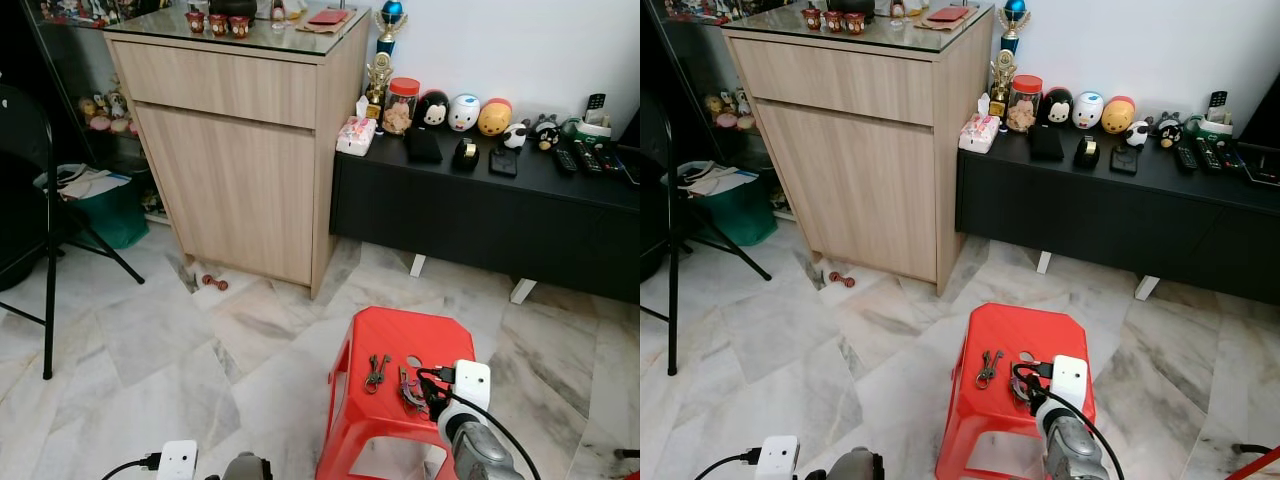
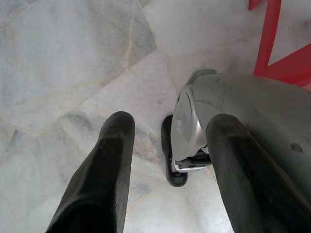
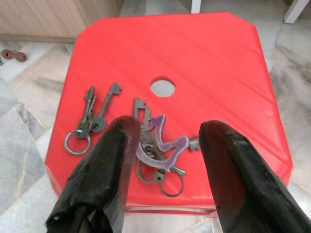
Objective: Hang keys on a hook
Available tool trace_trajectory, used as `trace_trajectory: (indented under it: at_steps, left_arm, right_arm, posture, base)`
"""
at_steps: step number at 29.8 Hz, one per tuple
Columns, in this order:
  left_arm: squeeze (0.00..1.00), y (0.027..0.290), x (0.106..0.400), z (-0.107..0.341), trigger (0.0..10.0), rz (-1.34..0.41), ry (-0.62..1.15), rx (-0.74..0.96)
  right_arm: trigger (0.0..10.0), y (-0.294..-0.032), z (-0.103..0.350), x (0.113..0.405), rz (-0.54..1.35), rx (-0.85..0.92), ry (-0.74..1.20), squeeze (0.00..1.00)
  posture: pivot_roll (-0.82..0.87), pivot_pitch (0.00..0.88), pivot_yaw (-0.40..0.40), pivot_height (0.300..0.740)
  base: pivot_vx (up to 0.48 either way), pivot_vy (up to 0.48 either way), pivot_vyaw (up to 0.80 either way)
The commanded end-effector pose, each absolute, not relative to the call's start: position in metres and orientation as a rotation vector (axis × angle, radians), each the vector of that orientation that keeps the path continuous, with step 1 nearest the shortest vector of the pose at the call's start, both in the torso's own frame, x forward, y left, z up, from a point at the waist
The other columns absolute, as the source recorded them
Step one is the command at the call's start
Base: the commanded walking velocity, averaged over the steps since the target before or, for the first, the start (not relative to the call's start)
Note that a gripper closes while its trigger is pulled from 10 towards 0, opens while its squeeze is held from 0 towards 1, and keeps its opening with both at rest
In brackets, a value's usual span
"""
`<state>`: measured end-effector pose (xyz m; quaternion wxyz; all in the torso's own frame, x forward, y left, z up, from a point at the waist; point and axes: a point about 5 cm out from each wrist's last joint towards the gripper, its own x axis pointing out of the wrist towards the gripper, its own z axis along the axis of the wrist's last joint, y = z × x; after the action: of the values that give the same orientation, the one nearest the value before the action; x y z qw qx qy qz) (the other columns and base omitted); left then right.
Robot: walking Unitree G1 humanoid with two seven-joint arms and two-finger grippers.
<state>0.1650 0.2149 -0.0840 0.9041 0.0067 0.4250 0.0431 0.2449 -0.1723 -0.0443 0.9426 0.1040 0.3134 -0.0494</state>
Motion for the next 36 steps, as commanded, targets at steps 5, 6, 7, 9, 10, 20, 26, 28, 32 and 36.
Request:
trace_trajectory:
  at_steps: [5, 6, 7, 9, 10, 20, 26, 28, 32, 36]
  left_arm:
    - [0.0, 0.208, 0.166, -0.085, 10.0, 0.077, 0.883, -0.02]
    - [0.0, 0.208, 0.167, -0.085, 10.0, 0.077, 0.881, -0.02]
    - [0.0, 0.208, 0.167, -0.085, 10.0, 0.076, 0.88, -0.02]
    - [0.0, 0.208, 0.167, -0.085, 10.0, 0.075, 0.88, -0.019]
    - [0.0, 0.208, 0.167, -0.085, 10.0, 0.075, 0.88, -0.019]
    - [0.0, 0.212, 0.168, -0.084, 10.0, 0.12, 0.873, -0.022]
    - [0.0, 0.213, 0.169, -0.083, 10.0, 0.118, 0.872, -0.021]
    - [0.0, 0.213, 0.169, -0.083, 10.0, 0.118, 0.871, -0.022]
    - [0.0, 0.212, 0.168, -0.084, 10.0, 0.115, 0.874, -0.023]
    - [0.0, 0.212, 0.167, -0.084, 10.0, 0.113, 0.876, -0.023]
  right_arm:
    - [10.0, -0.169, -0.037, 0.254, -0.08, 0.204, 0.604, 0.0]
    - [10.0, -0.169, -0.037, 0.254, -0.08, 0.207, 0.603, 0.0]
    - [10.0, -0.168, -0.038, 0.254, -0.08, 0.211, 0.602, 0.0]
    - [10.0, -0.168, -0.038, 0.254, -0.079, 0.208, 0.603, 0.0]
    - [10.0, -0.168, -0.038, 0.253, -0.079, 0.207, 0.603, 0.0]
    - [10.0, -0.168, -0.04, 0.25, -0.067, 0.197, 0.611, 0.0]
    - [10.0, -0.171, -0.045, 0.243, -0.076, 0.211, 0.637, 0.0]
    - [10.0, -0.173, -0.048, 0.24, -0.087, 0.231, 0.656, 0.0]
    - [10.0, -0.176, -0.055, 0.232, -0.092, 0.23, 0.722, 0.0]
    - [10.0, -0.178, -0.059, 0.227, -0.093, 0.247, 0.769, 0.0]
  posture:
    - [0.08, 0.0, -0.078, 0.657]
    - [0.08, 0.0, -0.078, 0.657]
    - [0.08, 0.0, -0.078, 0.657]
    - [0.08, 0.0, -0.078, 0.657]
    - [0.07, 0.0, -0.076, 0.657]
    - [0.07, 0.005, -0.077, 0.657]
    - [0.07, 0.013, -0.077, 0.657]
    - [0.07, 0.013, -0.077, 0.657]
    - [0.06, 0.019, -0.074, 0.657]
    - [0.06, 0.01, -0.074, 0.657]
  base:
    - [0.304, 0.0, 0.0]
    - [0.334, 0.0, 0.0]
    - [0.334, 0.0, 0.0]
    - [0.349, 0.0, 0.0]
    - [0.349, 0.0, 0.0]
    - [0.234, 0.0, 0.0]
    - [0.0, 0.0, 0.0]
    - [0.0, 0.0, 0.0]
    - [0.0, 0.0, 0.0]
    - [0.0, 0.0, 0.0]
